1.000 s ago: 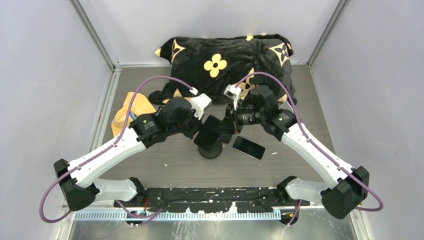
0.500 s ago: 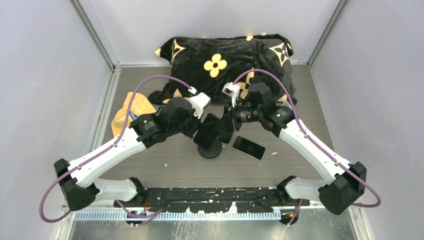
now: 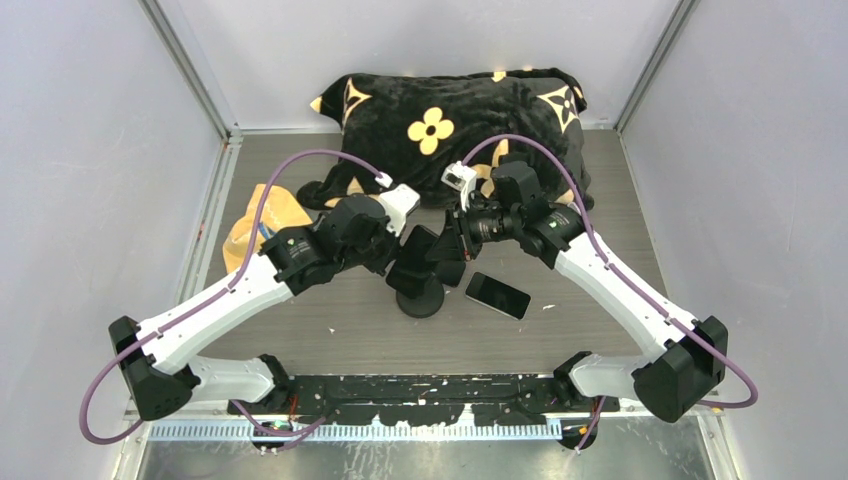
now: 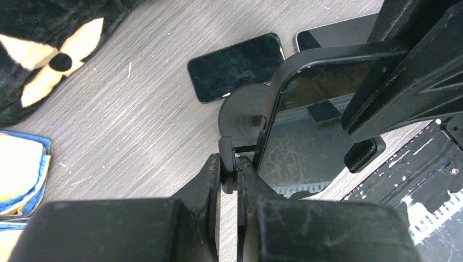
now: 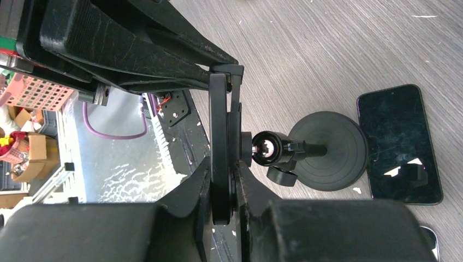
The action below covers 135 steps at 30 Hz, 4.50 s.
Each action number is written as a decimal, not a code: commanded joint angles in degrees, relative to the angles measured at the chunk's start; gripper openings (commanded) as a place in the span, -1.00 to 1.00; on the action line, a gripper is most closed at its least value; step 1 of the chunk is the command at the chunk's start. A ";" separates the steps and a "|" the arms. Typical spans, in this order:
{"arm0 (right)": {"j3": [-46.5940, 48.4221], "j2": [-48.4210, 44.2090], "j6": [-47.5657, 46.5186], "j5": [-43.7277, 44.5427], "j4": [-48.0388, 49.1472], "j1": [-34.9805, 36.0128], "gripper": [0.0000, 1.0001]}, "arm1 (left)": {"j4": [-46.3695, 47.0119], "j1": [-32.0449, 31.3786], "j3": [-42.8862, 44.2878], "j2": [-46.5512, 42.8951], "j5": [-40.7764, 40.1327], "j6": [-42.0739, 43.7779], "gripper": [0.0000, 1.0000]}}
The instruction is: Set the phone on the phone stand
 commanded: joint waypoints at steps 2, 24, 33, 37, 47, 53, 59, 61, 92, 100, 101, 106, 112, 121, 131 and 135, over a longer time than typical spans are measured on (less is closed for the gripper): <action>-0.74 1.61 -2.71 11.31 -16.35 -2.49 -0.99 | -5.47 2.38 6.61 -2.66 -12.41 2.51 -0.99; 4.71 6.12 -3.18 15.79 -19.14 -2.41 -0.99 | -12.00 2.29 16.39 2.15 -13.34 -0.52 -0.99; 6.20 8.31 -1.67 14.80 -19.06 -2.41 -0.99 | -14.42 2.33 18.40 3.06 -8.87 1.22 -0.99; 7.20 9.16 -1.53 14.35 -19.09 -2.37 -0.99 | -17.28 2.37 19.74 4.33 -9.17 -0.19 -0.99; 6.66 10.40 -1.25 14.20 -18.82 -0.46 -0.99 | -19.24 2.43 23.04 5.49 -10.80 -4.89 -0.99; 7.61 12.17 -0.51 14.07 -18.19 0.63 -0.99 | -21.10 2.37 23.34 5.93 -11.65 -8.60 -0.99; 9.33 13.82 0.46 13.77 -17.61 1.19 -0.99 | -20.62 2.37 22.91 5.22 -12.03 -12.96 -0.99; 9.85 14.26 0.77 13.68 -17.29 1.19 -0.99 | -21.06 2.30 22.81 5.14 -13.40 -14.92 -0.99; 12.01 16.81 1.55 13.24 -15.59 2.17 -0.99 | -20.41 -0.70 24.90 4.14 -15.50 -21.14 -0.04; 10.87 15.01 1.74 4.99 -11.76 2.10 -0.98 | -6.78 -0.55 13.50 -6.37 -10.00 -16.74 0.34; 10.93 14.86 1.48 3.47 -11.24 2.04 -0.97 | -4.00 -0.41 10.93 -8.20 -9.00 -16.14 0.42; 11.30 14.57 -1.11 -3.92 -9.70 1.12 -0.86 | 4.83 2.91 0.94 -15.41 -1.45 -14.13 0.62; 11.42 14.18 -5.23 -10.34 -9.34 -0.35 -0.47 | 15.58 12.92 -9.42 -20.20 19.82 -15.35 0.65; 13.74 13.53 -8.04 -14.04 -11.39 -2.15 0.47 | 23.97 22.19 -11.69 -16.85 37.92 -17.52 0.63; 10.63 8.75 -14.62 -25.03 -14.72 -9.68 0.91 | 24.47 24.36 -10.61 -14.10 44.70 -16.83 0.55; 7.18 5.26 -20.04 -25.08 -18.74 -14.06 0.99 | 24.39 27.49 -10.92 -14.12 48.06 -16.75 0.56</action>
